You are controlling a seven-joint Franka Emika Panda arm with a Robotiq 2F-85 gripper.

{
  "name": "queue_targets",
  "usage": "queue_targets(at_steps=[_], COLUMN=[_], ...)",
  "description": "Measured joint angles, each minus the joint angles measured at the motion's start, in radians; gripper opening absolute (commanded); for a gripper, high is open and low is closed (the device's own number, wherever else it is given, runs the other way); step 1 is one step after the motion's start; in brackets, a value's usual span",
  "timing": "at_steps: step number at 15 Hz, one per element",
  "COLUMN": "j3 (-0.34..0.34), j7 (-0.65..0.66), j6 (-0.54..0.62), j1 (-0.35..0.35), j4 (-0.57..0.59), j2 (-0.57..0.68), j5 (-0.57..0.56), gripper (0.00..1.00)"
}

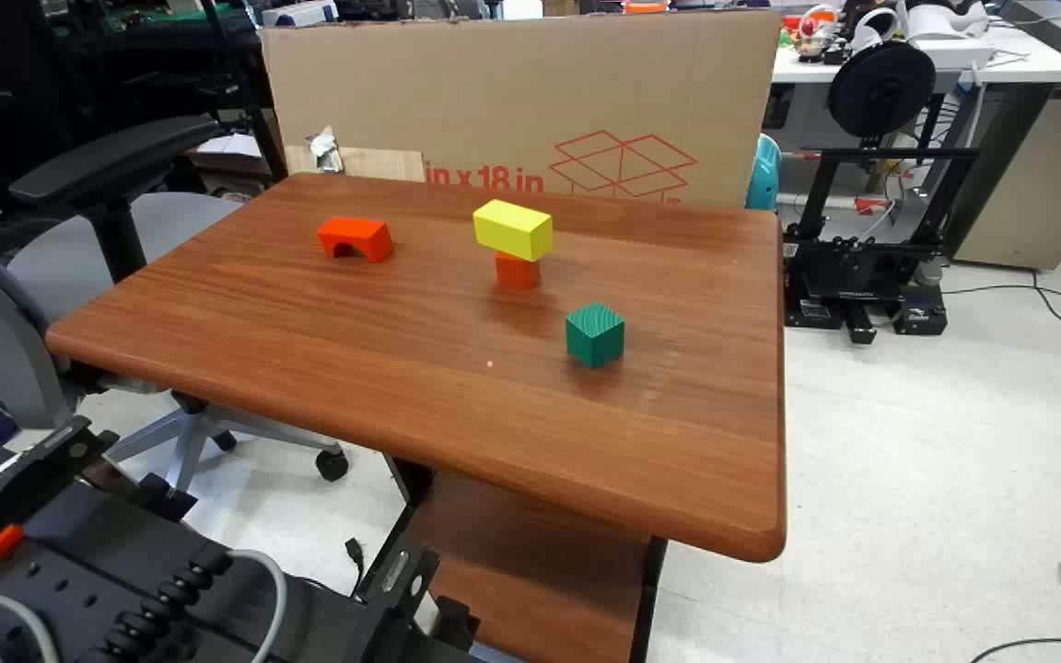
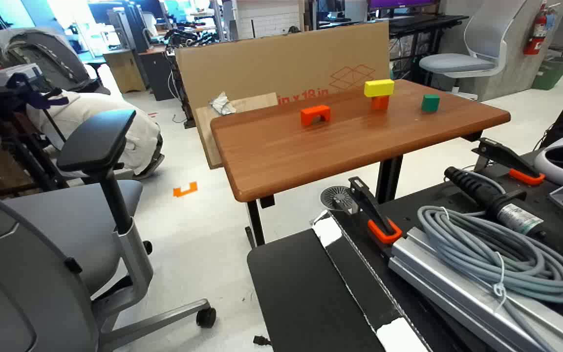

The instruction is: Move the yellow block to the orange block on the left.

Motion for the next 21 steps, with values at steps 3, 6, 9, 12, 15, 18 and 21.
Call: queue_targets(at_steps=[3, 6, 9, 12, 15, 18, 21], j3=[0.000, 0.000, 0.000, 0.013, 0.027, 0.036, 0.044], j7=[0.000, 0.000, 0.000, 0.011, 0.051, 0.095, 0.120], j6=[0.000, 0.000, 0.000, 0.011, 0.105, 0.199, 0.244], j1=[0.000, 0.000, 0.001, 0.019, 0.054, 0.074, 0.087], j4=[0.000, 0.000, 0.000, 0.003, 0.020, 0.070, 0.146], j2=[0.000, 0.000, 0.000, 0.023, 0.099, 0.230, 0.391], j5=[0.000, 0.000, 0.000, 0.002, 0.016, 0.067, 0.131], gripper=[1.00, 1.00, 1.00, 1.00, 1.00, 1.00, 1.00])
